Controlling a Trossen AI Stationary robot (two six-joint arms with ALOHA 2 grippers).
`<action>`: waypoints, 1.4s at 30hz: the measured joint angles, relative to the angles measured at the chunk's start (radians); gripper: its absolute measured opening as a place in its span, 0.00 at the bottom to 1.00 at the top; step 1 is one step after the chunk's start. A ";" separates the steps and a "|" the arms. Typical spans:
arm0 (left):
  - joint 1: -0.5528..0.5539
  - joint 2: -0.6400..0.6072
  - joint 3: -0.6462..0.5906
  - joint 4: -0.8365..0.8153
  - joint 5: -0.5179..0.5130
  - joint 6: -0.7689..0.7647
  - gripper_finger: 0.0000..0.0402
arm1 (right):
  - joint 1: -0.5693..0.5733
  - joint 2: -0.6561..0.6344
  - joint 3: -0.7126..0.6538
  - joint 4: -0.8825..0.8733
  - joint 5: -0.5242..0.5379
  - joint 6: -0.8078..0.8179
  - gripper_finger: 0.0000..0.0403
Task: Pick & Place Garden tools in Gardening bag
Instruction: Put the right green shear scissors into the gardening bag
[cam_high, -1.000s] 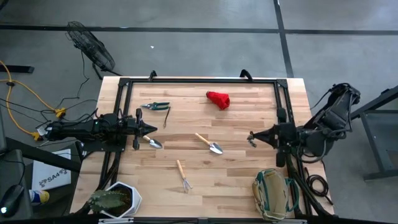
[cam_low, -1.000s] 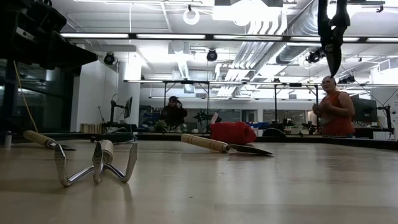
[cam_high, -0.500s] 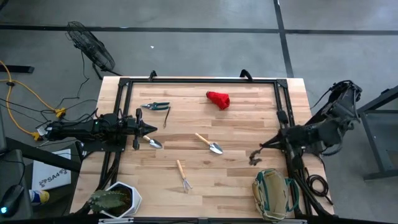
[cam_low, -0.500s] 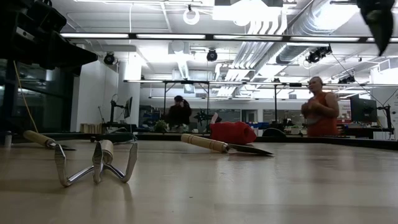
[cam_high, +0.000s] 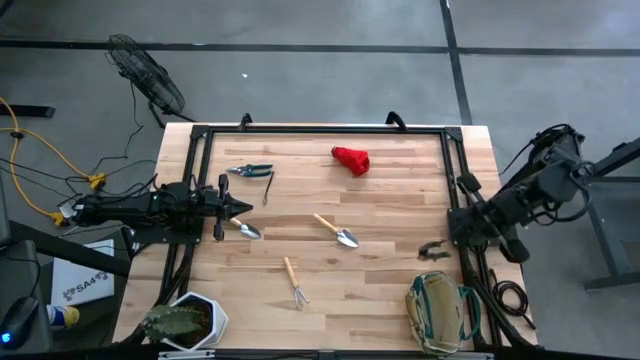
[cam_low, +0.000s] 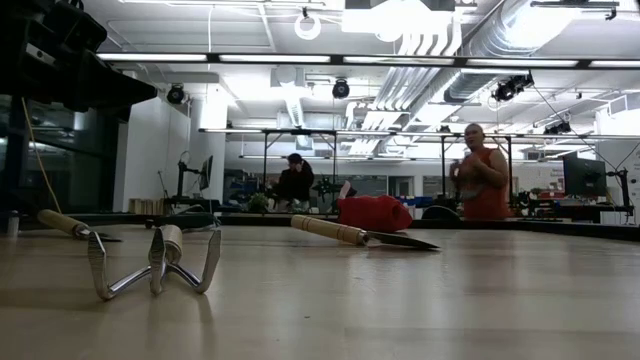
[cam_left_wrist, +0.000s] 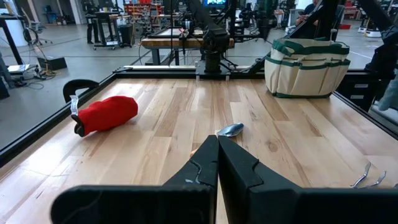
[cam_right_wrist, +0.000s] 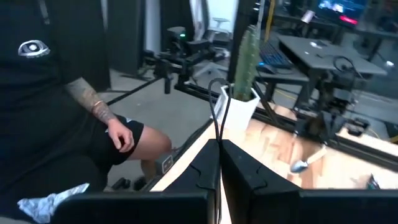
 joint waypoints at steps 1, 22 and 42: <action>0.000 0.000 0.000 0.000 0.000 0.000 0.00 | 0.000 -0.003 0.000 0.000 -0.009 -0.007 0.01; 0.000 0.000 0.000 0.000 0.000 0.000 0.00 | 0.000 -0.011 0.000 0.083 -0.311 -0.169 0.01; 0.000 0.000 0.000 0.000 0.000 0.000 0.00 | 0.000 0.015 0.000 0.132 -0.662 -0.024 0.01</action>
